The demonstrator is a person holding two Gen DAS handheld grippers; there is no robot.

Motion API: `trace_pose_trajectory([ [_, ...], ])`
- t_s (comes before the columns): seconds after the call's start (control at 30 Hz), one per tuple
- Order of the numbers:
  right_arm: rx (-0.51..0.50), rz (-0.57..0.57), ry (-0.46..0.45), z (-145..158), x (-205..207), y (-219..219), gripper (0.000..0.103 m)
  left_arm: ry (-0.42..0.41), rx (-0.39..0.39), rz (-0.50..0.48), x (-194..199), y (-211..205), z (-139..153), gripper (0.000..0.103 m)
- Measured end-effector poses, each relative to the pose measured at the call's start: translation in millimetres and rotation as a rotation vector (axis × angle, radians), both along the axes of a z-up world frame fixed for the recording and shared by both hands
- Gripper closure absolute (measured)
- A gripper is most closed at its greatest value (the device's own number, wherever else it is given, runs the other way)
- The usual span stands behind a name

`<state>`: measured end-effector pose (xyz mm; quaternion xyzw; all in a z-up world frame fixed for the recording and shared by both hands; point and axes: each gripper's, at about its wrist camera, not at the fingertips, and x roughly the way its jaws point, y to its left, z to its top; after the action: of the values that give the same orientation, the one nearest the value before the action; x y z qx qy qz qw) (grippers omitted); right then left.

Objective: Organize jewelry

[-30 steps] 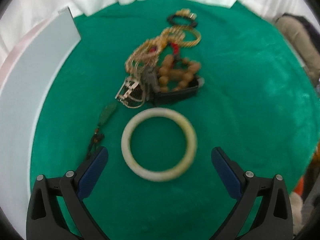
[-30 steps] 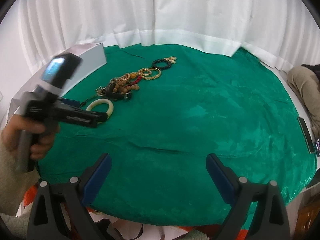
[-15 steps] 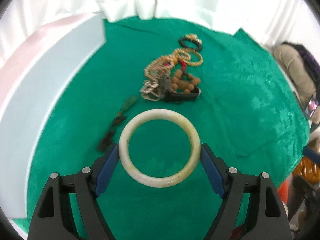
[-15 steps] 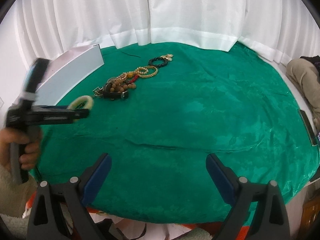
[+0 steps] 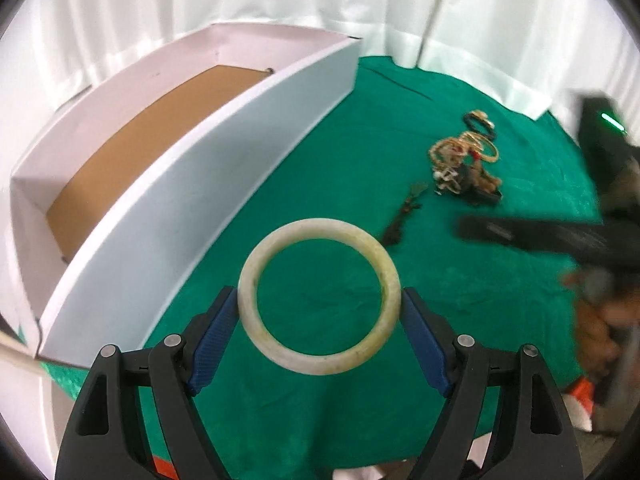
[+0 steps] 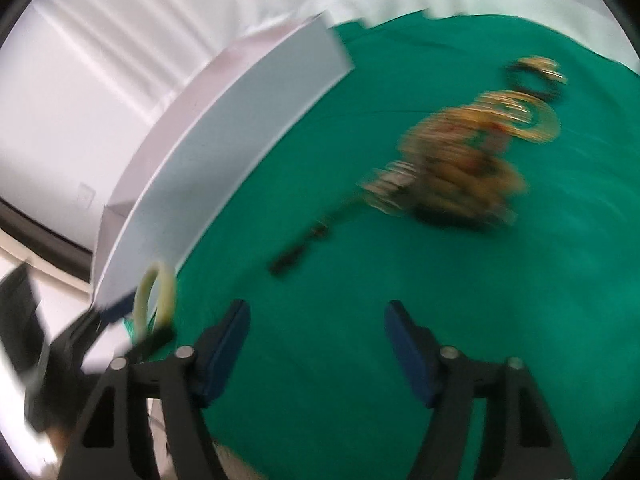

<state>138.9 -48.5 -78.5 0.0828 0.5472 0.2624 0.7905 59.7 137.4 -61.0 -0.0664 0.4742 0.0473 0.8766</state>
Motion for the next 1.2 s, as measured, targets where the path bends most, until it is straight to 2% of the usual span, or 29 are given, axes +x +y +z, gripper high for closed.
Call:
trace_pose_trajectory([
  [0.17, -0.247, 0.006, -0.076, -27.2, 34.8, 74.2, 0.033, -0.021, -0.011, 0.020, -8.1, 9.5, 6.9, 0.021],
  [0.2, -0.290, 0.010, -0.101, -30.9, 34.4, 81.6, 0.046, -0.025, -0.013, 0.021, -9.2, 11.8, 9.9, 0.021],
  [0.23, -0.337, 0.020, -0.154, -28.8, 31.0, 88.2, 0.069, -0.029, -0.013, 0.023, -10.2, 13.6, 13.5, 0.021],
  [0.27, -0.341, 0.031, -0.149, -28.3, 29.4, 89.8, 0.094, -0.034, -0.014, 0.022, -11.6, 16.8, 19.1, 0.021],
  [0.33, -0.268, 0.011, -0.100, -21.3, 28.1, 78.8, 0.095, -0.048, -0.022, 0.017, -11.7, 22.1, 30.2, 0.022],
  [0.4, -0.219, 0.010, -0.093, -5.4, 26.8, 70.3, 0.097, -0.065, -0.030, 0.014, -13.4, 29.9, 44.2, 0.021],
  [0.57, -0.085, 0.080, -0.113, 63.3, 25.0, 72.9, 0.097, -0.102, -0.054, 0.056, -7.2, 73.8, 77.8, 0.021],
  [0.73, -0.004, 0.199, -0.200, 132.9, 28.2, 121.3, 0.097, -0.087, 0.016, 0.191, 6.8, 122.8, 80.1, 0.021],
  [0.83, 0.016, 0.279, -0.250, 149.5, 38.3, 170.6, 0.097, -0.049, 0.018, 0.276, 19.4, 152.9, 69.2, 0.021],
  [0.9, 0.017, 0.312, -0.249, 147.4, 42.3, 198.7, 0.097, -0.022, 0.012, 0.320, 26.3, 167.6, 58.4, 0.021],
  [1.03, -0.034, 0.360, -0.219, 118.0, 57.5, 256.5, 0.097, 0.023, -0.011, 0.372, 34.1, 184.6, 37.1, 0.021],
  [1.13, -0.058, 0.382, -0.184, 78.6, 78.8, 258.2, 0.096, 0.058, -0.019, 0.402, 34.7, 191.4, 25.5, 0.020],
  [1.2, -0.087, 0.367, -0.158, 63.0, 85.0, 258.4, 0.089, 0.052, -0.017, 0.408, 31.4, 196.1, 25.1, 0.017],
])
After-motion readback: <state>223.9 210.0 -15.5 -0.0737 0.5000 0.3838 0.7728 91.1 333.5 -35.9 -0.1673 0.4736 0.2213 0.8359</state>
